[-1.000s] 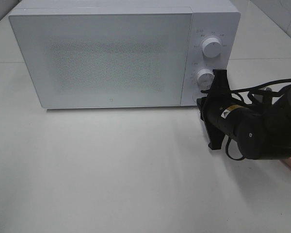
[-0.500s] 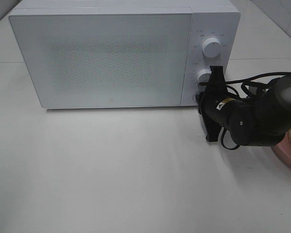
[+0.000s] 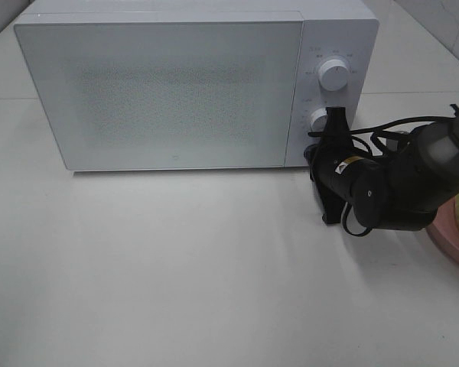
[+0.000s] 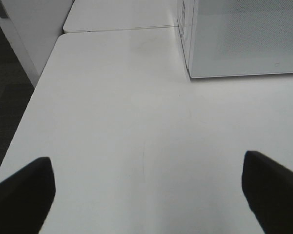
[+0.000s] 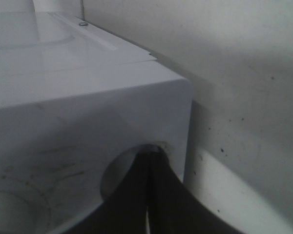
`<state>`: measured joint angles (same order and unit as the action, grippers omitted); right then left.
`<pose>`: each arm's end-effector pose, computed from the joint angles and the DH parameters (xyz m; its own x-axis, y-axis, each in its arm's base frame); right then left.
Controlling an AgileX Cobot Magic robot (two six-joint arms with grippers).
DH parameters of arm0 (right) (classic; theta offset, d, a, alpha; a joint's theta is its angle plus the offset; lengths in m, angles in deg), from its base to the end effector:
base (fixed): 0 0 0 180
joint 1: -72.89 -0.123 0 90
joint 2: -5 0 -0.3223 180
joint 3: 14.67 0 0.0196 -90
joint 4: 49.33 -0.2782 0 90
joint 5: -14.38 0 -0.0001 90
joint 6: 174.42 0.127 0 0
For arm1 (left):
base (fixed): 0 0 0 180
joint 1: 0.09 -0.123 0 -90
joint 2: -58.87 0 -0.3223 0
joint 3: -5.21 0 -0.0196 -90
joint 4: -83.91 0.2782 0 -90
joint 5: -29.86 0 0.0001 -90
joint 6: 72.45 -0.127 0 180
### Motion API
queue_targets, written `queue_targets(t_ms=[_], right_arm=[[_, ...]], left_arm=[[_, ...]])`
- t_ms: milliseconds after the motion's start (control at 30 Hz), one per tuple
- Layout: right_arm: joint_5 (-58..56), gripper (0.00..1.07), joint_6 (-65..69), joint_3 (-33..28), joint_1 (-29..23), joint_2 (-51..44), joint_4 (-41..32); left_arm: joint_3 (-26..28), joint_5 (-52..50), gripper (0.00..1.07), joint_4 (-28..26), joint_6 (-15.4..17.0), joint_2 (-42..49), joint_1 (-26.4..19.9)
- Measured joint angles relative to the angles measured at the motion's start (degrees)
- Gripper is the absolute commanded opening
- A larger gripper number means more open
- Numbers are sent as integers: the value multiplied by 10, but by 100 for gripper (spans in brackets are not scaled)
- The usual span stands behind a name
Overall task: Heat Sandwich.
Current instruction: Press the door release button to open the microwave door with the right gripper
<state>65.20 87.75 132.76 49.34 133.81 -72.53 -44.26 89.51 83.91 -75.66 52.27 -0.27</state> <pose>0.4012 0.1326 0.0695 -0.0761 0.9971 -0.0007 0.3701 0.0289 0.9286 0.0141 0.0000 0.2764 -0.4335 0.0546 -0.8995 0.0212 0.9985 0.0504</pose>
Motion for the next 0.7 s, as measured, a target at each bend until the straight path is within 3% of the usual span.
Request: queue_targets(t_ms=[700], right_arm=[[-18,0,-29,30,-2,9,-29]], left_arm=[[0,0,98,0,0,0,0]])
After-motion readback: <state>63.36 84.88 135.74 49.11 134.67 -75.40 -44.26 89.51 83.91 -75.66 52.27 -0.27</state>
